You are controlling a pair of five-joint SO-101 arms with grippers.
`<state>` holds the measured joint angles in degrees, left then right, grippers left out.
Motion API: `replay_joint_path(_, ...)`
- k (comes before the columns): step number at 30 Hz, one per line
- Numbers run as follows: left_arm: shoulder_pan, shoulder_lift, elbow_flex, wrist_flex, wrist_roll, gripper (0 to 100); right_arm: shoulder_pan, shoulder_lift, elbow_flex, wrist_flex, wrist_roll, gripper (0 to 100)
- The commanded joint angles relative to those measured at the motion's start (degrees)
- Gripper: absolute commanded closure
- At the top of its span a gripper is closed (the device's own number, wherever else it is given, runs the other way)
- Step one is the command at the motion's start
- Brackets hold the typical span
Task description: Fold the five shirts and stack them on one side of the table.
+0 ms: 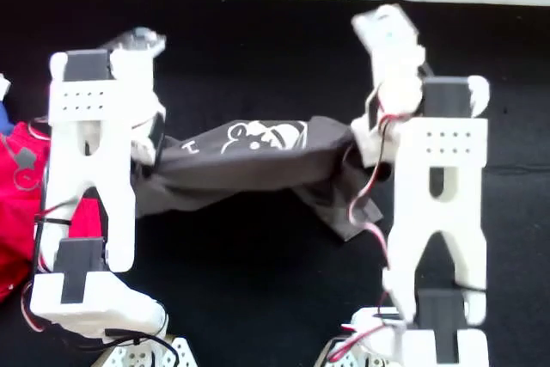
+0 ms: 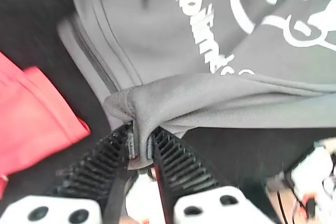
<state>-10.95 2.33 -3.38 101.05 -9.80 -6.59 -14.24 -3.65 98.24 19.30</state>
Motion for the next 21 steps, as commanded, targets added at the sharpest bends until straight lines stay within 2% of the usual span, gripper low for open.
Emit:
replay_joint_path(1, -1.0, -1.1, 7.1, 0.3, -3.6, 99, -0.6, -11.2, 19.2, -7.8, -0.2, 99.2)
replay_joint_path(5, -1.2, -1.1, 15.6, 0.3, -7.7, 99, -0.6, -19.5, 40.0, -15.6, 3.6, 99.2)
replay_joint_path(9, -1.2, -1.4, 22.2, 0.2, -12.0, 99, -0.4, -25.1, 51.8, -16.8, 10.9, 99.2)
replay_joint_path(15, -1.1, -1.5, 22.8, 0.3, -13.7, 99, -0.7, -29.3, 48.8, -12.4, 16.5, 97.7)
replay_joint_path(17, -1.0, -1.5, 22.8, 0.3, -13.7, 97, -0.7, -29.4, 45.1, -9.8, 16.4, 91.3)
replay_joint_path(21, -1.1, -1.6, 22.3, 0.4, -13.7, 86, -0.7, -29.8, 37.8, -4.4, 16.4, 73.5)
